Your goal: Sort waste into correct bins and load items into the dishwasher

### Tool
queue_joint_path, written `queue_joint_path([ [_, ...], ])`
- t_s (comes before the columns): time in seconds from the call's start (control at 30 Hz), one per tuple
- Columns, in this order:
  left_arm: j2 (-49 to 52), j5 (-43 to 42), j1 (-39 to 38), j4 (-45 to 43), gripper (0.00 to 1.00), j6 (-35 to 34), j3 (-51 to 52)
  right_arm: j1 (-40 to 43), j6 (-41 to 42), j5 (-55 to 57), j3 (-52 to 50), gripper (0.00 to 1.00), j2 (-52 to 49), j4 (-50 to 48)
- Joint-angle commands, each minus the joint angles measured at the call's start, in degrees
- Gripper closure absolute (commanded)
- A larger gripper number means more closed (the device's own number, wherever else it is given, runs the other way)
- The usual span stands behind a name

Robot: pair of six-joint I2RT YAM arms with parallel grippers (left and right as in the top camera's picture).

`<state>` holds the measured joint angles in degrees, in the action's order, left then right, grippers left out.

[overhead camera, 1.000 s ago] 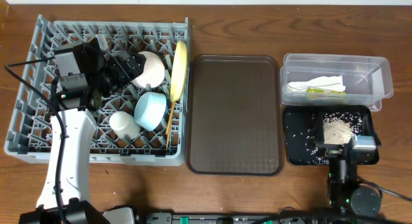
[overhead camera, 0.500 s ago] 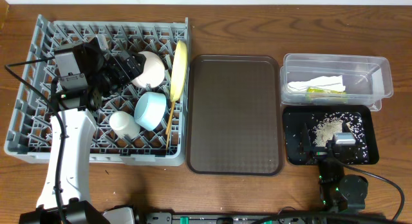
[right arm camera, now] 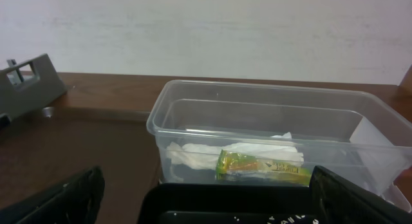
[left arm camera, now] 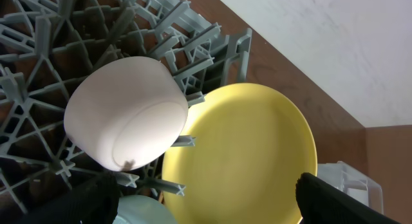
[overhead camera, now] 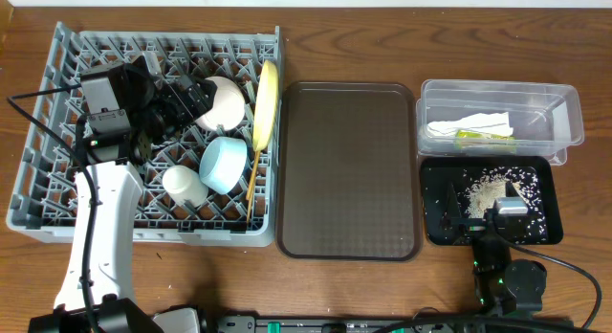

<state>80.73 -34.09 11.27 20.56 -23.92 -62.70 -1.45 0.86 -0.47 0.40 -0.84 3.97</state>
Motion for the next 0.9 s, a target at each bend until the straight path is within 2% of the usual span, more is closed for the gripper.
queue_joint_path([
  [0.0, 0.0, 0.5, 0.2, 0.0, 0.1, 0.8, -0.2, 0.8, 0.8, -0.6, -0.1, 0.01, 0.2, 0.2],
  [0.17, 0.0, 0.8, 0.2, 0.0, 0.09, 0.8, -0.2, 0.8, 0.8, -0.6, -0.1, 0.01, 0.2, 0.2],
  [0.33, 0.0, 7.8, 0.2, 0.2, 0.09, 0.8, -0.2, 0.8, 0.8, -0.6, -0.1, 0.01, 0.2, 0.2],
  [0.47, -2.1, 7.8, -0.2, 5.5, 0.1, 0.8, -0.2, 0.8, 0.8, -0.6, -0.1, 0.01, 0.2, 0.2],
  [0.57, -7.2, 9.3, -0.2, 12.4, 0.1, 1.0, -0.2, 0.8, 0.8, -0.6, -0.1, 0.01, 0.2, 0.2],
  [0.7, -17.5, 17.6, -0.3, 18.8, 0.1, 1.0, 0.0, 0.8, 0.8, -0.6, -0.1, 0.01, 0.2, 0.2],
  [0.87, -36.1, 23.3, -0.3, 23.8, 0.09, 1.2, 4.3, 0.8, 0.8, -0.6, -0.1, 0.01, 0.2, 0.2],
])
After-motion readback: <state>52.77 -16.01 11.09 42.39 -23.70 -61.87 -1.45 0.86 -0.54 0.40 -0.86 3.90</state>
